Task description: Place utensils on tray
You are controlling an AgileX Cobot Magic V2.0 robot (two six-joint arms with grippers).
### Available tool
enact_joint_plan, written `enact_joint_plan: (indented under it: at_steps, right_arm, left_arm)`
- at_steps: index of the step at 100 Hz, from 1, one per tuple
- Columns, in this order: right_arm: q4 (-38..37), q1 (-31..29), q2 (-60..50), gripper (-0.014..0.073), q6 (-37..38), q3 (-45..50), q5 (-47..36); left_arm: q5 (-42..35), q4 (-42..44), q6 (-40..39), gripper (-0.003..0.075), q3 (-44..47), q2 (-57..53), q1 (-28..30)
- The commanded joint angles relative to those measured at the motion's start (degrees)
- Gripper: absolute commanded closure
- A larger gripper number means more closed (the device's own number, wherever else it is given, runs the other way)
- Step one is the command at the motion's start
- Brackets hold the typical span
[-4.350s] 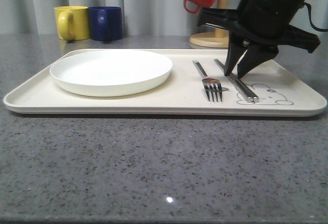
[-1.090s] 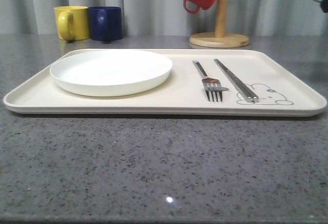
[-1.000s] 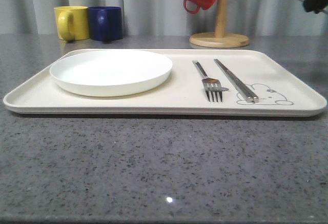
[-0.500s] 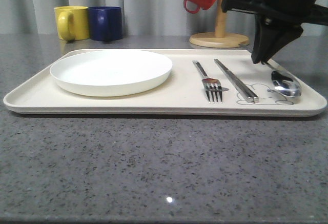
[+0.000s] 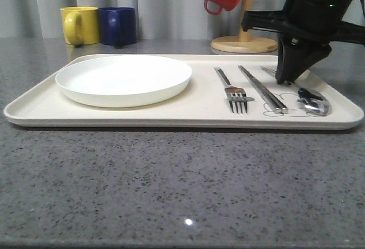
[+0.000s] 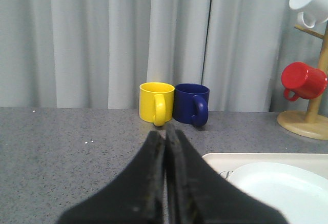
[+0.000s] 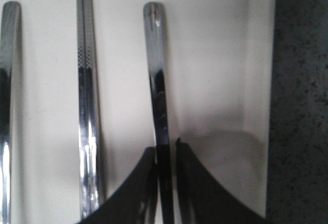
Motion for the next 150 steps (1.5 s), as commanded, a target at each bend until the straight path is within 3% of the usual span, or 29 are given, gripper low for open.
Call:
enact_joint_plan:
  at_steps: [1,21,47,72,106,150]
  right_arm:
    - [-0.6,-0.1,-2.4,0.0379,0.1,-1.5,-2.2]
    - [-0.8,-0.1,-3.4,0.0281,0.1,-1.5,-3.4]
    - [-3.8,-1.3,-10.6,0.0283,0.1,-1.5,-8.1]
    - [-9.0,-7.3,-18.4,0.0283,0.1,0.6,-8.0]
    - [-11.8,-14.5,-37.1,0.0283,-0.2,18.7,-16.6]
    - [-13.8,-14.6,-62.5,0.0286,-0.2,44.7,-35.8]
  left_arm:
    - [-4.0,-0.3,-0.1,0.0738,-1.6,0.3,-0.3]
    - [-4.0,-0.3,-0.1,0.0738,-1.6,0.3,-0.3]
    - [-4.0,-0.3,-0.1,0.0738,-1.6,0.3,-0.3]
    - [-4.0,-0.3,-0.1,0.0738,-1.6,0.3,-0.3]
    - [-4.0,-0.3,-0.1,0.0738,-1.6,0.3,-0.3]
    - [-4.0,-0.3,-0.1,0.0738,-1.6,0.3,-0.3]
